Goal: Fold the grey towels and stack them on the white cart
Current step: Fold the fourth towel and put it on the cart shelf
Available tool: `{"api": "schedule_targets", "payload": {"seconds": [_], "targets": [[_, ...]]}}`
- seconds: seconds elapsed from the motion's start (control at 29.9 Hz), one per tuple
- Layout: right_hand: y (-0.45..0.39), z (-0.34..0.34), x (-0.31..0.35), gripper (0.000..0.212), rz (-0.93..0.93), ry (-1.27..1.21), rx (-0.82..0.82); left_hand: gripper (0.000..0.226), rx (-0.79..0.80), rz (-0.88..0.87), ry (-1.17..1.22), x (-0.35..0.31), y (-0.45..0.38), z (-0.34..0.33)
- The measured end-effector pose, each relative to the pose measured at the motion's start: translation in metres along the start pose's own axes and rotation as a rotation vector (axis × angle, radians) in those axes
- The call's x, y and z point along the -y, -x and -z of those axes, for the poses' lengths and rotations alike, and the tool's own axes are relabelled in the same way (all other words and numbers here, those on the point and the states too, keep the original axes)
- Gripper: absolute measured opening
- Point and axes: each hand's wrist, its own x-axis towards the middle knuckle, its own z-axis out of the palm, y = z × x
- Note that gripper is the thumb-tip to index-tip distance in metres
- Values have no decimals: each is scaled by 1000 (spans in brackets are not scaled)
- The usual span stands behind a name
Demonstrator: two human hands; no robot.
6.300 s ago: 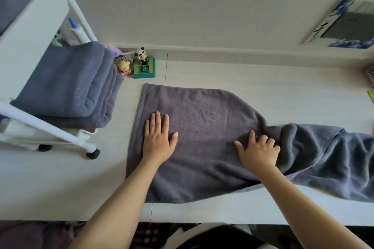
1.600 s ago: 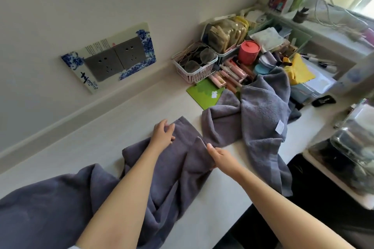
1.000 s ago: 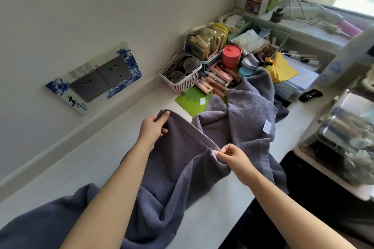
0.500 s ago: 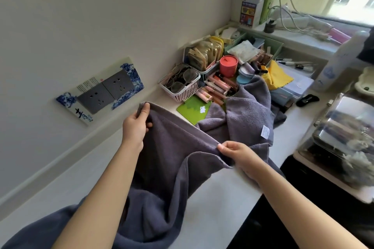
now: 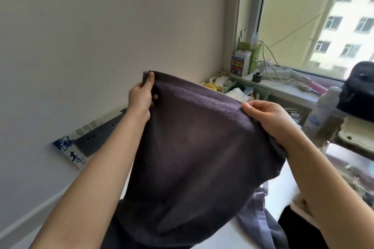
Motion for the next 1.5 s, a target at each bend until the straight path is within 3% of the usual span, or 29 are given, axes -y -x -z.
{"api": "schedule_targets", "payload": {"seconds": [0.1, 0.23, 0.33, 0.53, 0.77, 0.94, 1.24, 1.37, 1.5], "targets": [[-18, 20, 7, 16, 11, -22, -130, 29, 78, 9, 119, 2, -20, -42], [-53, 52, -10, 16, -23, 268, -325, 27, 290, 77, -2, 21, -38, -108], [-62, 59, -34, 17, -81, 317, -296, 26, 367, 154, -55, 47, -40, -131], [-56, 53, -54, 18, -95, 186, -294, 22, 425, 218, 117, 50, -38, -127], [-34, -8, -49, 16, -67, 87, -167, 24, 355, 319, 218, 58, -26, -47], [-7, -60, -41, 18, -46, 55, -75, 38, 239, 346, 326, 68, -5, 20], [93, -202, -4, 22, 43, 68, 204, 49, 85, 282, 561, 63, 55, 211], [169, -284, 16, 22, 94, 38, 445, 54, 8, 191, 705, 61, 102, 324], [250, -367, 6, 23, 115, 107, 710, 49, -226, 165, 751, 98, 154, 432]]}}
